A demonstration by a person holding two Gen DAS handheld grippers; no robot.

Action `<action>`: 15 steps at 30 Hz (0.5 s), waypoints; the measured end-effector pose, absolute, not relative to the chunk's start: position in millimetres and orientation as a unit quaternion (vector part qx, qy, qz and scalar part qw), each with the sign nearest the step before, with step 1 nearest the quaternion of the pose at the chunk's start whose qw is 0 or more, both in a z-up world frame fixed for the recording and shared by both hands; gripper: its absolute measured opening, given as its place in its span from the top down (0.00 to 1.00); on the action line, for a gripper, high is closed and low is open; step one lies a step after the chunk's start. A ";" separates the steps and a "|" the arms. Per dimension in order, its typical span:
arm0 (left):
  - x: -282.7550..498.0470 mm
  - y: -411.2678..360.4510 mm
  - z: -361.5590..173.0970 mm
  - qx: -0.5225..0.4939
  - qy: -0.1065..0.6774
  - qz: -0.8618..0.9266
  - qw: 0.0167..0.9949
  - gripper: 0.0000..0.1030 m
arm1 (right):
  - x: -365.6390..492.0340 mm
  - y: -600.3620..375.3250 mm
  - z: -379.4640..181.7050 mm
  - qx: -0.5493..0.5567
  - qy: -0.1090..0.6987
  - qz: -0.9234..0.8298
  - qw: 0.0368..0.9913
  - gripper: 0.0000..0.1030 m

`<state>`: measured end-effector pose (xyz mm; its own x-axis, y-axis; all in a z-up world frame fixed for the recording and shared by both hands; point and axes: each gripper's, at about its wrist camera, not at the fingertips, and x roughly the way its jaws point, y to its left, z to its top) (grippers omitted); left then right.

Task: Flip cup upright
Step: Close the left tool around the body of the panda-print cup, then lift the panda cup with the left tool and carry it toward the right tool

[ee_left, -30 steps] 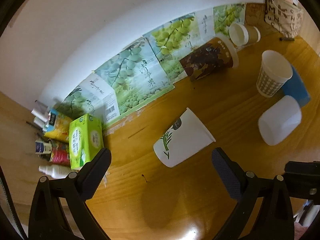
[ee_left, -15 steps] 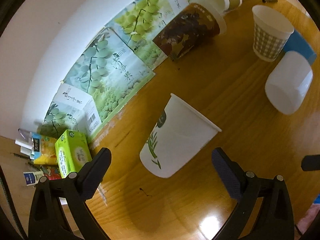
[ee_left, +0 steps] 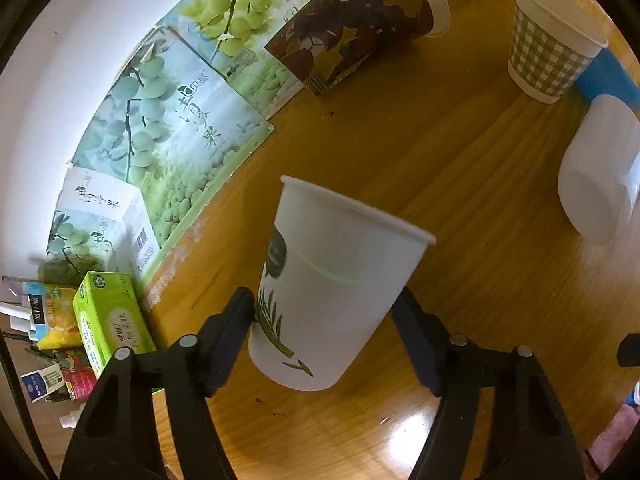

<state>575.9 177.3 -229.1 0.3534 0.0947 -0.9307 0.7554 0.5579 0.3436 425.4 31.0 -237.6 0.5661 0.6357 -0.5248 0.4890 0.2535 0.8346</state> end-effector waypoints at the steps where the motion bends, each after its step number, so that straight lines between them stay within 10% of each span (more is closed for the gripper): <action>1: 576.6 176.9 -228.9 0.408 0.520 -0.232 0.713 0.29 | 424.6 31.0 -236.8 0.608 0.461 0.056 0.644 0.13; 15: 563.9 175.0 -213.1 0.385 0.562 -0.251 0.688 0.30 | 411.7 27.4 -227.5 0.602 0.463 0.041 0.649 0.13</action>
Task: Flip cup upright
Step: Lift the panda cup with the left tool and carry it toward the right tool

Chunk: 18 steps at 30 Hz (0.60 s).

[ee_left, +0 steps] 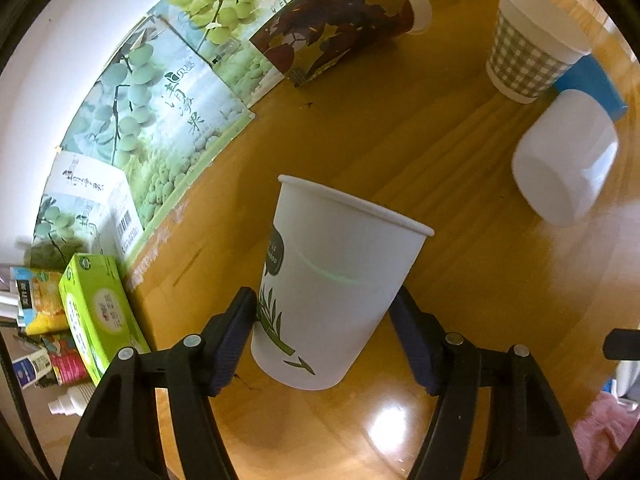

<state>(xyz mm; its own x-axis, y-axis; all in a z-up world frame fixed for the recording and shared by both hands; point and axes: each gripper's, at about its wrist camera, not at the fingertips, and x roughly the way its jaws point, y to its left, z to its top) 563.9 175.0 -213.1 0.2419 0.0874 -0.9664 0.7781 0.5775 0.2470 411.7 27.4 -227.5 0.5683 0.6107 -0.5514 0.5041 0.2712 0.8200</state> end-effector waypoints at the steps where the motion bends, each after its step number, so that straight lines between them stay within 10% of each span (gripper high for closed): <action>1: 561.0 175.7 -210.2 0.381 0.566 -0.251 0.687 0.30 | 411.3 27.0 -226.3 0.601 0.464 0.041 0.650 0.13; 18: 465.0 182.1 -178.5 0.177 0.684 -0.251 0.662 0.30 | 368.9 -15.3 -201.8 0.583 0.474 0.049 0.658 0.13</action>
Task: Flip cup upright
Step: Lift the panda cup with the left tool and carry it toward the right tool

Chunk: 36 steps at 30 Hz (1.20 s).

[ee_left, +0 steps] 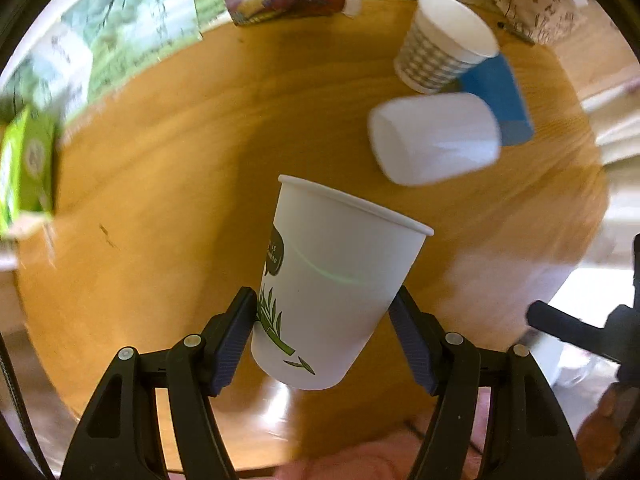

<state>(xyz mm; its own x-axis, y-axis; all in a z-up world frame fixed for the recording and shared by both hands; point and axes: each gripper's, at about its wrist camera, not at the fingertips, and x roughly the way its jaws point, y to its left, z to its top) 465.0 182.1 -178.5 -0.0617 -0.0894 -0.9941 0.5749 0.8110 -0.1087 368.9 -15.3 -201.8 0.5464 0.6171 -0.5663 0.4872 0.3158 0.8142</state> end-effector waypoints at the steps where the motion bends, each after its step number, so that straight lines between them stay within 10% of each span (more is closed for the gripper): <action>1: 458.3 181.1 -177.9 0.162 0.688 -0.252 0.662 0.30 | 365.7 -18.5 -200.8 0.582 0.476 0.049 0.658 0.13; 9: 412.4 174.6 -181.6 -0.018 0.717 -0.269 0.643 0.30 | 331.3 -49.8 -197.5 0.574 0.495 0.048 0.650 0.13; 36: 373.6 132.7 -224.5 -0.116 0.728 -0.234 0.634 0.30 | 302.2 -131.8 -206.9 0.491 0.582 0.068 0.645 0.13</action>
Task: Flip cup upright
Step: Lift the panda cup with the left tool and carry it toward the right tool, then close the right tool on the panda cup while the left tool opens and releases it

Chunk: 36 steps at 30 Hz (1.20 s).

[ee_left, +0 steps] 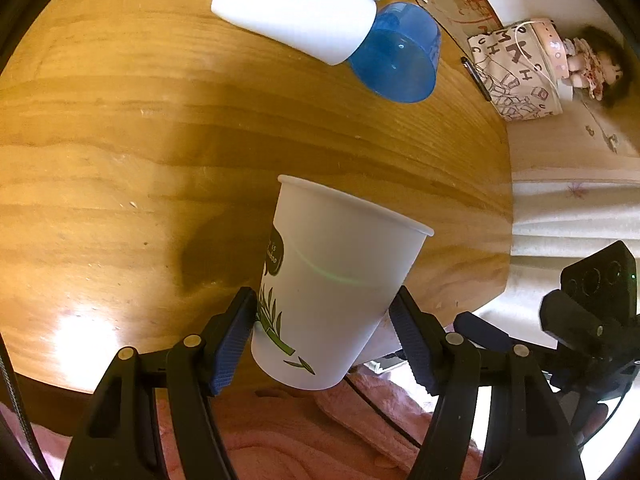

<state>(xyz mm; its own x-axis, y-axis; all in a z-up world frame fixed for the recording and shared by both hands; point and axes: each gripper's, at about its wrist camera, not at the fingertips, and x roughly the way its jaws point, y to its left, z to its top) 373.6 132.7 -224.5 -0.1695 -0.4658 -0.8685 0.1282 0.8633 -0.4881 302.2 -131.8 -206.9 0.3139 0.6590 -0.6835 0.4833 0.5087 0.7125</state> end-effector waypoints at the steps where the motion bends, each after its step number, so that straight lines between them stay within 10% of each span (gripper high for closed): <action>1: 372.8 133.3 -224.9 -0.116 0.728 -0.232 0.635 0.30 | 303.3 -132.7 -208.3 0.487 0.586 0.068 0.643 0.13; 36: 360.0 119.9 -225.9 -0.059 0.750 -0.236 0.615 0.20 | 315.9 -119.6 -231.1 0.475 0.628 0.082 0.610 0.13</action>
<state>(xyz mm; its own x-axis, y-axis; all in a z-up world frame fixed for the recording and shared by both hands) 360.0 119.9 -225.9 -0.2367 -0.3798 -0.8943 0.2019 0.8811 -0.4277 315.9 -119.6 -231.1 0.1968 0.6974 -0.6891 0.4978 0.5345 0.6830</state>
